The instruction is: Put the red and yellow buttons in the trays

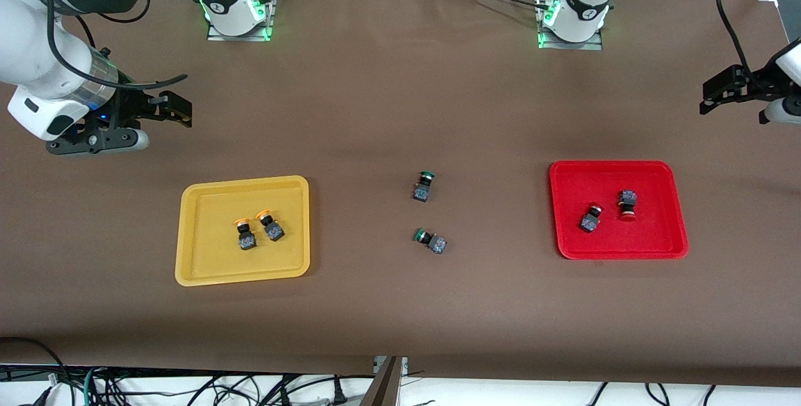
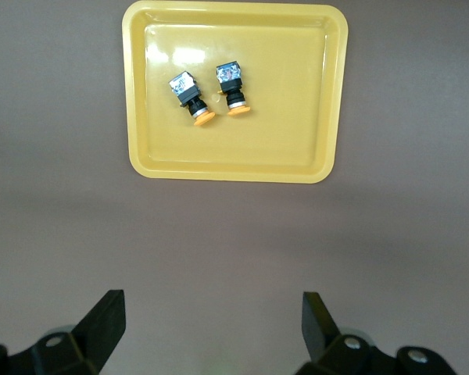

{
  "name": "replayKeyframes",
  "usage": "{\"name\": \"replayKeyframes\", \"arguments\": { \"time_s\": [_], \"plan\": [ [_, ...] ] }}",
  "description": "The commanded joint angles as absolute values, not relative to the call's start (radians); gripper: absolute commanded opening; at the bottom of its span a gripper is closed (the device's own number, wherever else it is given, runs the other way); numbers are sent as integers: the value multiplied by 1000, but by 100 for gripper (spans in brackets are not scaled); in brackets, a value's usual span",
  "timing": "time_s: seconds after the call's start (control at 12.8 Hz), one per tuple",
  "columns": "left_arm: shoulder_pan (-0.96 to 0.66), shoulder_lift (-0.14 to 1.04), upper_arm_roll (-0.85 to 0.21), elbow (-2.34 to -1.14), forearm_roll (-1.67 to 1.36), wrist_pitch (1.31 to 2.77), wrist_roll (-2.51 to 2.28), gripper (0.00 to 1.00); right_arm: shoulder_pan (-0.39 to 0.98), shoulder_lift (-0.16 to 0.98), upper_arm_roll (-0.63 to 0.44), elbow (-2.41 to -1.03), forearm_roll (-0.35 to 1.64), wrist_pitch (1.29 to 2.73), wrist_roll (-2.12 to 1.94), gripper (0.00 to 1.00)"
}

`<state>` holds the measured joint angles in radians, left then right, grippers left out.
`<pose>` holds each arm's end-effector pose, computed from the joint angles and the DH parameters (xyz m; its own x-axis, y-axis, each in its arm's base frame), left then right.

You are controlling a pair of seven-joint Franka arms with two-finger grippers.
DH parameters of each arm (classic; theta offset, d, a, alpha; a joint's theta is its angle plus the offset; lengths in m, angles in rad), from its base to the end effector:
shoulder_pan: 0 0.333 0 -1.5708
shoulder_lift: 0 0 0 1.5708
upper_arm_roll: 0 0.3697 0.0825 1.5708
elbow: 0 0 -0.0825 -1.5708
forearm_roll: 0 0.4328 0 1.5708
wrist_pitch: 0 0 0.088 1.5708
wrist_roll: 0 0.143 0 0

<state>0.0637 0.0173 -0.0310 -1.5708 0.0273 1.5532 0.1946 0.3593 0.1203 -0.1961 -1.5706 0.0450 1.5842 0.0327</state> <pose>0.6055 0.0239 0.6303 0.9862 -0.1607 -0.0394 -0.1615 -0.9867 -0.0195 0.6270 0.1162 0.5700 0.9863 0.1276 -0.1048 0.1264 -0.9918 -0.0179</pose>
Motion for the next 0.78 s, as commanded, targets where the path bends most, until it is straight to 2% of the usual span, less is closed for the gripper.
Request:
{"name": "replayKeyframes", "arguments": {
  "time_s": [0.0, 0.23, 0.7],
  "plan": [
    [28, -5, -5, -1592, 25, 1566, 181, 100, 255, 80, -81, -1578, 29, 1534, 23, 100],
    [-43, -5, 67, -1586, 25, 1565, 178, 100, 261, 92, -81, -1546, 18, 1539, 23, 100],
    [-51, -6, 71, -1588, 26, 1562, 167, 100, 262, 106, -83, -1514, 2, 1532, 21, 100]
  ]
}}
